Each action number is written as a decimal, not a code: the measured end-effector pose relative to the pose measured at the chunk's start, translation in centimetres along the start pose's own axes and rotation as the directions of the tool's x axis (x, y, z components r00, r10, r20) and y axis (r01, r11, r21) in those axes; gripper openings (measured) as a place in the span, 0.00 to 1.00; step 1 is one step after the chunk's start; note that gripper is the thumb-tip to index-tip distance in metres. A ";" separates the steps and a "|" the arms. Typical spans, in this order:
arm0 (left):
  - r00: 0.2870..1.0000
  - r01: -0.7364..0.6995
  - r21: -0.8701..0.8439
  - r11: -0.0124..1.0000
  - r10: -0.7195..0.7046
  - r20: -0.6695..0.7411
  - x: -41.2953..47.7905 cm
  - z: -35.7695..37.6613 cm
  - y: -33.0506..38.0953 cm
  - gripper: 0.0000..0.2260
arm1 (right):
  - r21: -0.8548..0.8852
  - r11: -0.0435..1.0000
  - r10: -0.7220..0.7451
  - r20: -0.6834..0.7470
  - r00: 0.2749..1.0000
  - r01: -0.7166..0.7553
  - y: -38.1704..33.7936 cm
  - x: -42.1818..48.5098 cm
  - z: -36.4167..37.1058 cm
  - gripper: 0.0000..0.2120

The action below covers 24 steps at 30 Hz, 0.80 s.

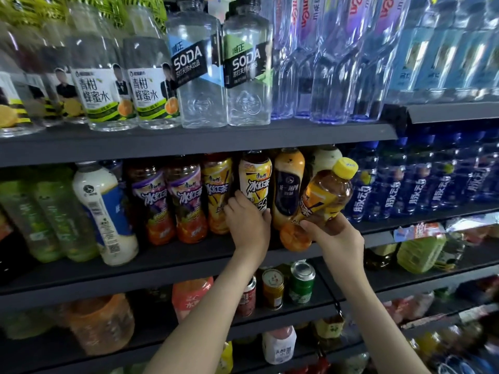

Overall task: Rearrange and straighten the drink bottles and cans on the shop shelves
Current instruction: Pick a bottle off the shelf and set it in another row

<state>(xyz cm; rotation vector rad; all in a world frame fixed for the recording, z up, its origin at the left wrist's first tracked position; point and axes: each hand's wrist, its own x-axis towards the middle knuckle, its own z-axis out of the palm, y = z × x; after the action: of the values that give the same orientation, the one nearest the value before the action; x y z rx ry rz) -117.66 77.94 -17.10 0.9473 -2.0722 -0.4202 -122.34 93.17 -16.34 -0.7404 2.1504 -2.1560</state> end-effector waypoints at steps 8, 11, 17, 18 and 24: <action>0.993 -0.111 -0.328 0.938 0.096 -0.063 -2.1 -1.4 -2.7 0.25 | 0.040 0.999 -0.011 0.045 0.999 0.009 0.7 0.4 -0.5 0.11; 0.984 -0.165 -0.374 0.913 0.178 -0.001 -3.4 -2.4 -4.7 0.18 | 0.076 0.997 -0.022 0.043 0.999 0.018 0.8 0.1 -0.4 0.11; 0.964 -0.266 -0.292 0.919 0.260 -0.061 -3.6 -4.6 -5.2 0.17 | 0.048 0.998 -0.045 0.107 0.993 0.040 0.6 -0.2 0.4 0.12; 0.968 -0.248 -0.283 0.927 0.244 -0.052 -3.5 -4.8 -4.9 0.17 | 0.045 0.998 -0.048 0.112 0.993 0.043 0.6 -0.2 0.6 0.12; 0.984 -0.168 -0.299 0.939 0.180 0.010 -3.6 -5.0 -4.9 0.21 | 0.048 0.998 -0.056 0.132 0.990 0.050 0.1 -0.3 1.7 0.15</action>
<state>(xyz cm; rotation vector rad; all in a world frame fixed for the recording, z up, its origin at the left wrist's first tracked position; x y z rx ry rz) -109.93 77.52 -18.68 0.5764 -2.0333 -0.6384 -121.53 91.71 -16.61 -0.9205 2.0339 -2.1045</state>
